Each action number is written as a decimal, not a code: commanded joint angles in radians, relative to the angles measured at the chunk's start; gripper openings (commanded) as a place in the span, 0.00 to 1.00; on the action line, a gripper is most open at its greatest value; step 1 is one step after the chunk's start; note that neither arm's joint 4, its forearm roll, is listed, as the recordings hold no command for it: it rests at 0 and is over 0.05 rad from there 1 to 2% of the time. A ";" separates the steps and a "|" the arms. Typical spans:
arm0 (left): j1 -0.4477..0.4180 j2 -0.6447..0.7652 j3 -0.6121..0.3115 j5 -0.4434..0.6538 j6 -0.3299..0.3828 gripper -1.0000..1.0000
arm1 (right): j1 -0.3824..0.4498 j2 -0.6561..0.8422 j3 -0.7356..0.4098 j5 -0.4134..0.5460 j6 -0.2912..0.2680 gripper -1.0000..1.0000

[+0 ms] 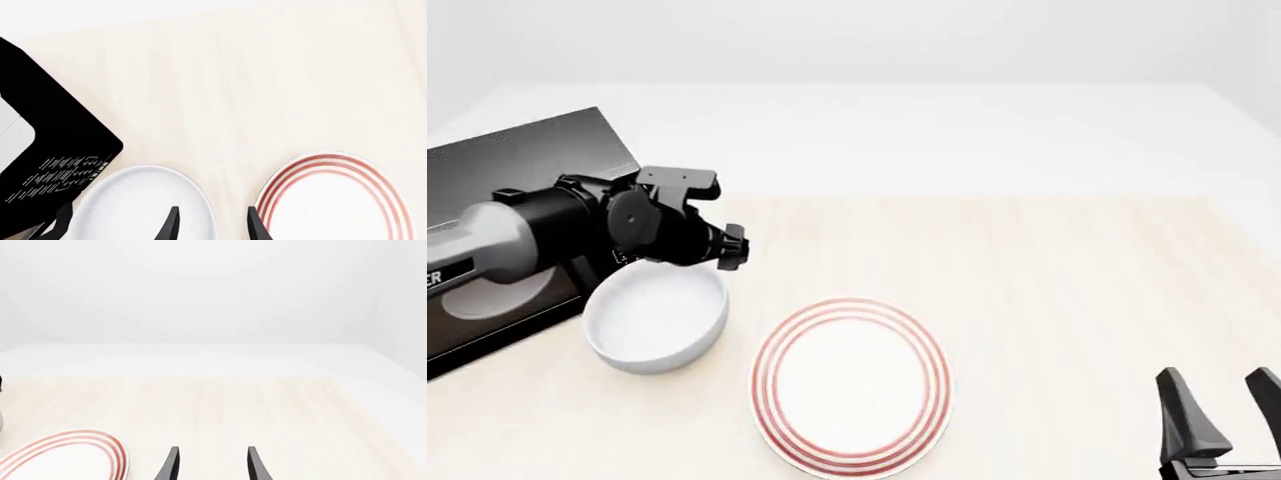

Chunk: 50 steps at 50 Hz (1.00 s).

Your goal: Put the white bowl to the right of the plate.

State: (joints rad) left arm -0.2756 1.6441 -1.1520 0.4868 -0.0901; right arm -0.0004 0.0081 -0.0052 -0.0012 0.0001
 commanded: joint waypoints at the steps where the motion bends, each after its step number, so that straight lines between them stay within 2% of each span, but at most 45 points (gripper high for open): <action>1: -0.002 0.016 0.006 -0.015 0.001 1.00 | 0.000 0.000 0.000 0.000 0.000 1.00; 8: -0.016 0.021 0.037 -0.042 -0.024 1.00 | 0.000 0.000 0.000 0.000 0.000 1.00; 13: 0.005 0.048 0.020 -0.043 -0.003 1.00 | 0.000 0.000 0.000 0.000 0.000 1.00; 25: -0.007 0.084 0.025 -0.071 -0.034 1.00 | 0.000 0.000 0.000 0.000 0.000 1.00; 37: -0.029 0.105 0.018 -0.086 -0.033 1.00 | 0.000 0.000 0.000 0.000 0.000 1.00; 38: -0.027 0.117 0.066 -0.118 -0.042 1.00 | 0.000 0.000 0.000 0.000 0.000 1.00; 50: -0.032 0.132 0.063 -0.127 -0.046 1.00 | 0.000 0.000 0.000 0.000 0.000 1.00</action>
State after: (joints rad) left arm -0.3017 1.7585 -1.1028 0.3808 -0.1293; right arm -0.0004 0.0081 -0.0052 -0.0012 0.0001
